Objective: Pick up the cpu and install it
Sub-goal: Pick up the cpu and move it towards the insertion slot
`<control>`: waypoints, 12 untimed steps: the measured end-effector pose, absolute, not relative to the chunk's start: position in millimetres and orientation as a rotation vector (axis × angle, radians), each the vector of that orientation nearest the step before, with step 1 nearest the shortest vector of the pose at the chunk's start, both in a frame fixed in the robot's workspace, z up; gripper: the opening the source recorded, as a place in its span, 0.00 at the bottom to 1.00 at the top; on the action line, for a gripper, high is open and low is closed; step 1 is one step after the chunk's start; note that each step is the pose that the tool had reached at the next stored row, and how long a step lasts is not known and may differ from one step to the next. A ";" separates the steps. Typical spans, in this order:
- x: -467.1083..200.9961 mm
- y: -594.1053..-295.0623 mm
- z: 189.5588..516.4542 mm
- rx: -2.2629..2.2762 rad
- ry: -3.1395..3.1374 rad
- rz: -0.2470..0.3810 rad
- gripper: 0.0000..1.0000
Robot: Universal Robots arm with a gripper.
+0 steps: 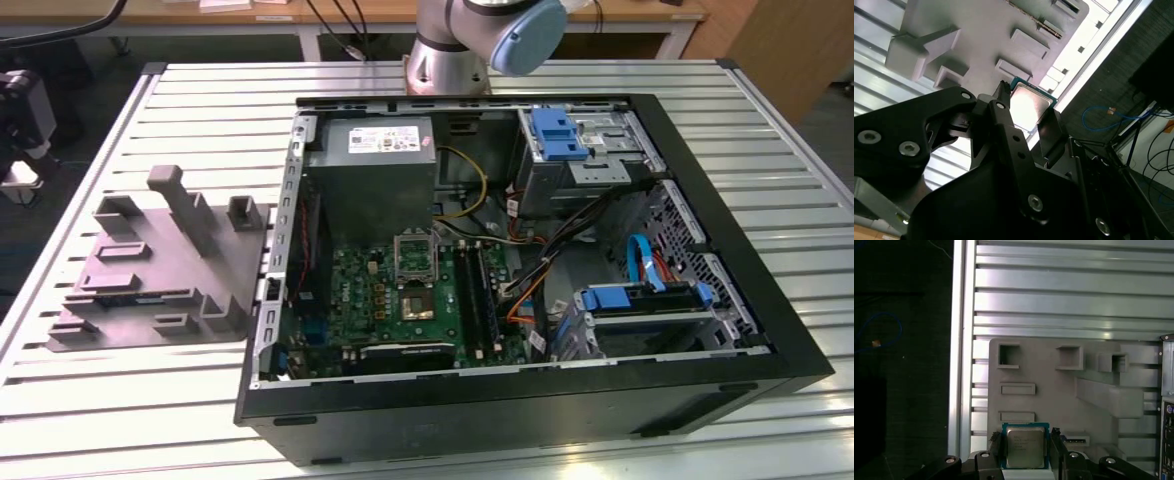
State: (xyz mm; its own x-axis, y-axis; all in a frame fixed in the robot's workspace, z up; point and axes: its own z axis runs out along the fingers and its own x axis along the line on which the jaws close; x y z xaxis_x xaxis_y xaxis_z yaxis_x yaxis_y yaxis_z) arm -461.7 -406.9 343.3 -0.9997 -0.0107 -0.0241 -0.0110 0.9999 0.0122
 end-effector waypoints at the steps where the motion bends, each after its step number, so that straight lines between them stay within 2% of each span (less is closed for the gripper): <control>1: -461.7 -406.9 343.9 -0.017 3.117 0.019 0.47; 12: -461.7 -406.9 352.8 -0.017 3.118 0.019 0.47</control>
